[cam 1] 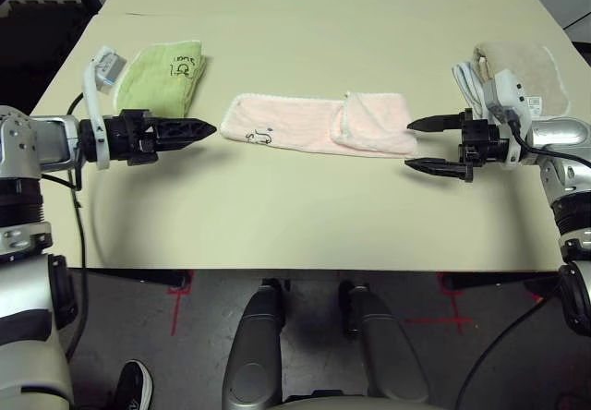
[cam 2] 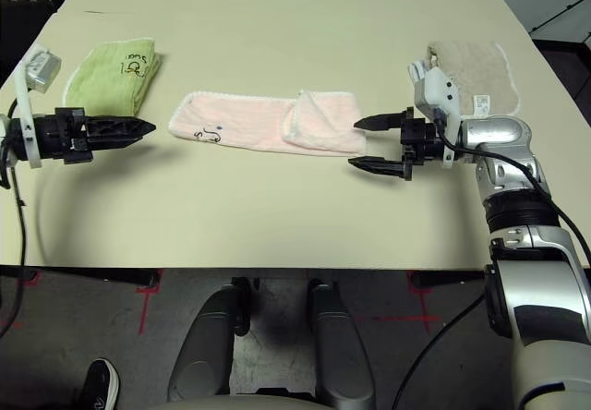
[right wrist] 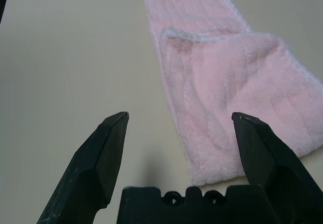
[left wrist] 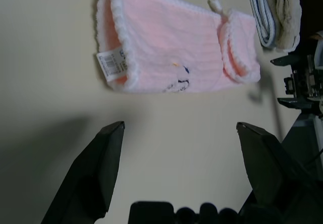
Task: Fold the towel and set it aside.
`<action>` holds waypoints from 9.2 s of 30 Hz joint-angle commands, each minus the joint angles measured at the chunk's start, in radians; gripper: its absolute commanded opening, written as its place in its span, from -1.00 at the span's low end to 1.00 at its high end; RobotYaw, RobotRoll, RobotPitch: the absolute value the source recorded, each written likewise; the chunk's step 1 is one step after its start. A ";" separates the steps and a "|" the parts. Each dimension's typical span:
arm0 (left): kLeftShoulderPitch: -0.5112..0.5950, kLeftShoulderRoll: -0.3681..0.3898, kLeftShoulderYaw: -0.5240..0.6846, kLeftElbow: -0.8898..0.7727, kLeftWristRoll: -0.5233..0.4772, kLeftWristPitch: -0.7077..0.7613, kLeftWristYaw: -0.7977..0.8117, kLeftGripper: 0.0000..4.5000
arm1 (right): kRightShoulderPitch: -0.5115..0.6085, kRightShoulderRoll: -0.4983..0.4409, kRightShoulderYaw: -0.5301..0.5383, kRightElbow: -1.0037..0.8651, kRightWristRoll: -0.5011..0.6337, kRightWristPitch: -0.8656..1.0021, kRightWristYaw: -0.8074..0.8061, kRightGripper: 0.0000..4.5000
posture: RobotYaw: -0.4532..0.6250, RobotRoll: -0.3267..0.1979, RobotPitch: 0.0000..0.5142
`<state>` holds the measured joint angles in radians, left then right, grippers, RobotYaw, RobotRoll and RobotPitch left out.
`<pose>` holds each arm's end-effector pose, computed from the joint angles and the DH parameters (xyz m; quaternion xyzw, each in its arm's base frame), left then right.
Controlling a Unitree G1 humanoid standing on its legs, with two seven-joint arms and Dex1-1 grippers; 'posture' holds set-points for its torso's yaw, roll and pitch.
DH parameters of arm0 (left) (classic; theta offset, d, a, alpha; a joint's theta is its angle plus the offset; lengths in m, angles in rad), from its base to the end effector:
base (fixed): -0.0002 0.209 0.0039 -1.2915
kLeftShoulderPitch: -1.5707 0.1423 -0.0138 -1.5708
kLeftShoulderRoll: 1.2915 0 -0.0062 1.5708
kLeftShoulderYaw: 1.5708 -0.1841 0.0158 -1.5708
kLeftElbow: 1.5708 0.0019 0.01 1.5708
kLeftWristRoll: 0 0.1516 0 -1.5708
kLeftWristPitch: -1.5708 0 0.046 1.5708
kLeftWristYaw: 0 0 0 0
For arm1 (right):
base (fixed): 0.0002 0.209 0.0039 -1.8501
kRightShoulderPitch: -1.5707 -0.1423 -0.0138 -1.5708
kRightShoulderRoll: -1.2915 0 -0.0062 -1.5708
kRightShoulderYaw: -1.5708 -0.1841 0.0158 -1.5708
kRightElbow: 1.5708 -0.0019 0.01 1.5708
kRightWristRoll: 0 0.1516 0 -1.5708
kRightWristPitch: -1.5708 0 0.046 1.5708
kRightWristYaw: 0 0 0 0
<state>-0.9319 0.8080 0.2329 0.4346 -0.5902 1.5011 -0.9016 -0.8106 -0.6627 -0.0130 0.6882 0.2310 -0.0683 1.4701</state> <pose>0.2943 0.3030 0.2500 -0.2464 0.3048 -0.3319 0.8581 0.3355 -0.2843 0.1978 -0.2054 0.0152 0.5713 0.7945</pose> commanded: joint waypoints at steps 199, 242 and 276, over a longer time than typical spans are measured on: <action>-0.110 -0.344 -0.291 0.291 0.333 -1.461 -0.449 -0.98 | -0.199 0.192 -0.032 0.136 0.042 -0.012 -0.092 -1.00 | -0.01 0.25 -0.18; -0.213 -0.349 -0.387 0.676 0.562 -1.572 -0.420 -0.98 | -0.051 0.288 0.040 0.203 -0.106 0.004 -0.233 -1.00 | -0.02 0.25 -0.08; -0.239 -0.463 -0.290 0.726 0.592 -1.518 -0.103 -0.98 | -0.302 0.405 -0.011 0.499 -0.184 -0.076 -0.628 -1.00 | 0.02 0.25 -0.13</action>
<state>-1.1907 0.3521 -0.0415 1.1293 -0.0274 -0.0007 -1.0223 -1.1316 -0.2573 -0.0326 1.1574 0.0640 -0.1468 0.8587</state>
